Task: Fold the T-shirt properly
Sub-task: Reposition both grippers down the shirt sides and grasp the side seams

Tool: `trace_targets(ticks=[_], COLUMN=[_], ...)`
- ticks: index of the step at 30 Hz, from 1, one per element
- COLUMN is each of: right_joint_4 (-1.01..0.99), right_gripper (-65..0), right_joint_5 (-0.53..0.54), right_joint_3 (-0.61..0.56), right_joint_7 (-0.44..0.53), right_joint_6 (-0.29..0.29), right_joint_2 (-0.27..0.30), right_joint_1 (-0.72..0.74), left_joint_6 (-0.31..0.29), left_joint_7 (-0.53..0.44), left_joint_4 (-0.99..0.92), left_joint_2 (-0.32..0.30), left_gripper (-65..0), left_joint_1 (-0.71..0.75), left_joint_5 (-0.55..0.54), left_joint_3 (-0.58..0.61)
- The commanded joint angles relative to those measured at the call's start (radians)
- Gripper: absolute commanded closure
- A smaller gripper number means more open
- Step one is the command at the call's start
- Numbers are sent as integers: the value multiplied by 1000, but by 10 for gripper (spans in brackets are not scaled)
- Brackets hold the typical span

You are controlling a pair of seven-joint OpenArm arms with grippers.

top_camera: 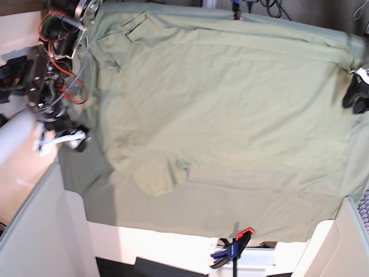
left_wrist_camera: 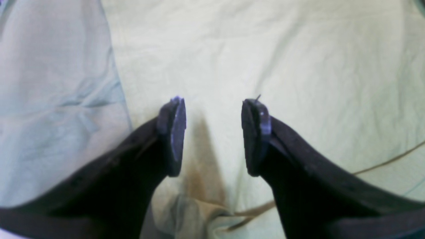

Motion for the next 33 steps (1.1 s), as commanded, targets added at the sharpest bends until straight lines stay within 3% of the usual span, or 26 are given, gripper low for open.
trace_targets(ticks=[1,7,14,19,26,33], right_joint_4=[-21,-119,-125,-125,-123,-122], right_gripper=[-375,-375,-375,-375,-375,-375], right_joint_5=[6,6,6,6,7,23], right_joint_3=[-6,-84,-161,-182,-182,-182], right_joint_7=[19,37,37,33,34,34], right_joint_6=[10,27,42,43,42,42], right_joint_2=[11,-2,-35,-39,-31,-26], right_joint_1=[39,65,65,53,24,15], left_joint_6=[-12,-12,-7,43,187,208], left_joint_7=[-26,-36,-100,-187,-321,-324], left_joint_4=[12,-98,-436,-721,-1030,-1118], left_joint_2=[-19,-28,-48,-50,-36,33], left_gripper=[-308,-353,-355,-355,-355,-355], left_joint_1=[-13,-125,-401,-639,-851,-898], left_joint_5=[-11,50,70,163,264,266], left_joint_3=[-8,-4,95,157,303,328])
